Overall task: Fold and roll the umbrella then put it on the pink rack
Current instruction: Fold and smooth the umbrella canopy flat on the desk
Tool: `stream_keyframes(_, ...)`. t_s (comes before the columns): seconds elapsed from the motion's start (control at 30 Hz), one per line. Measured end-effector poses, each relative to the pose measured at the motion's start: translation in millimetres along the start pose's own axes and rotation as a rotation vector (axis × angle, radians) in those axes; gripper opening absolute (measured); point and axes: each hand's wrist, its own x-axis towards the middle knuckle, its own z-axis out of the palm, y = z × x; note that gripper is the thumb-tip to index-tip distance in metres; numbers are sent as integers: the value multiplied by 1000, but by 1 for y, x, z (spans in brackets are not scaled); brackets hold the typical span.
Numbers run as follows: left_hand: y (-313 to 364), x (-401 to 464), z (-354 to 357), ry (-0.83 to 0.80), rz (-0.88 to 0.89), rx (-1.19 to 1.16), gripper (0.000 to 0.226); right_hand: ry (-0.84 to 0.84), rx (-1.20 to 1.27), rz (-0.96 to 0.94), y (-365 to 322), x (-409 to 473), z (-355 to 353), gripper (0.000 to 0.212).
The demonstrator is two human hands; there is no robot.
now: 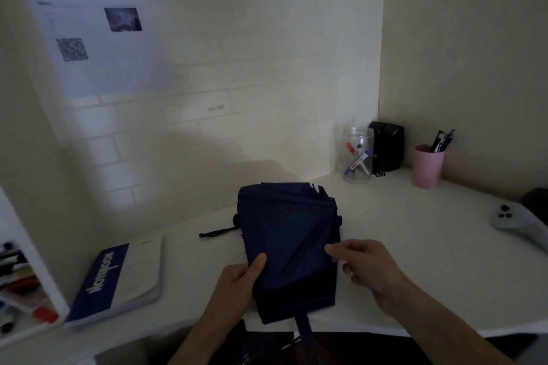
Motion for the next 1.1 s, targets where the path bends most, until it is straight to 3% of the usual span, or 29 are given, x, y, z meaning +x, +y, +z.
stream_keyframes(0.1, -5, 1, 0, 7, 15, 46, 58, -25, 0, 105, 5, -4, -3, 21)
stream_keyframes(0.37, -10, -1, 5, 50, 60, 67, 67, 66, 171, 31, 4, -8, 9, 27)
stream_keyframes(0.43, -7, -7, 4, 77, 81, 153, 69, 113, 91, -23, 7, -10, 3, 27)
stream_keyframes(0.53, -3, -13, 5, 117, 122, 246, 60, 158, -227, -129, 17, -13, -1, 26)
stream_keyframes(0.63, -1, -10, 8, 195, 169, 155, 47, 161, -336, -240, 27, -19, 4, 24)
stream_keyframes(0.8, -4, -13, 14, 100, 299, 151, 22, 76, -305, -285, 32, -20, -4, 18)
stream_keyframes(0.93, -11, -16, 14, 41, 321, 226, 36, -6, -226, -235, 25, -19, -15, 13)
stream_keyframes(1.1, -10, -18, 16, -2, 327, 222, 31, -18, -203, -158, 19, -13, -21, 10)
